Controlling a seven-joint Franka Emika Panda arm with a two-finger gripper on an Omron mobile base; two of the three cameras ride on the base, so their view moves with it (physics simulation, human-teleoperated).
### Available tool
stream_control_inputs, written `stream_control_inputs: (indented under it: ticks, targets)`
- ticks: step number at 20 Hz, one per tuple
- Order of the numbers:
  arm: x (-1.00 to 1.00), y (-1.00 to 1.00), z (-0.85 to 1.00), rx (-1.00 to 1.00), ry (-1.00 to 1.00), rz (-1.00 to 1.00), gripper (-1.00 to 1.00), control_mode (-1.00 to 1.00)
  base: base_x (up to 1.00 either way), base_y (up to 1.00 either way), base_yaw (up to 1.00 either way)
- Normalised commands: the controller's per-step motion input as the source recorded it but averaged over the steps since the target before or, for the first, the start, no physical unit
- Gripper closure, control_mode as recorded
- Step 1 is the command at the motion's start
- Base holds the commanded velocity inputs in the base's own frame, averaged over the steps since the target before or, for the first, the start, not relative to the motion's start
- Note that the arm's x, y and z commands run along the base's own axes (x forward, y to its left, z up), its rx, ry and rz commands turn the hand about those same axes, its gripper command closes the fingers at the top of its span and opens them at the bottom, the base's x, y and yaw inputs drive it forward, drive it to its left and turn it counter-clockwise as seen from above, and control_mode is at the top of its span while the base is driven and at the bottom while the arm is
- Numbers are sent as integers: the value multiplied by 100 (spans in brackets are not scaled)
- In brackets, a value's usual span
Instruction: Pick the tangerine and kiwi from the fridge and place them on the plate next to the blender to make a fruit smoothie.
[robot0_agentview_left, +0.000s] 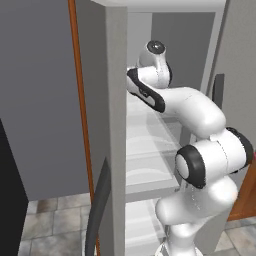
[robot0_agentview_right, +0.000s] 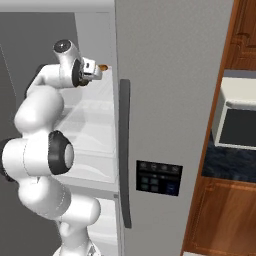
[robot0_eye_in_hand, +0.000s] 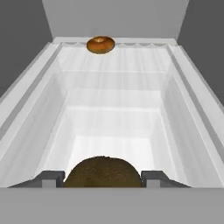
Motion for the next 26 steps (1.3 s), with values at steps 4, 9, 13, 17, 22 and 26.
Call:
stream_control_inputs:
  ticks: [4, 9, 13, 17, 22, 26]
  targets:
    - [-100, 0, 48, 0, -30, 0, 100, -100, 0, 0, 0]
    - [-100, -1, 46, 0, -9, 0, 100, -100, 0, 0, 0]
    - [-100, 0, 42, 0, 0, 0, 100, -100, 0, 0, 0]
    - [-100, -5, 28, 2, 3, 0, 100, -100, 0, 0, 0]
    - [-100, -11, -9, 0, 15, 0, 100, -100, 0, 0, 0]
    - [-40, 0, -4, 0, 6, 0, 100, -100, 0, 0, 0]
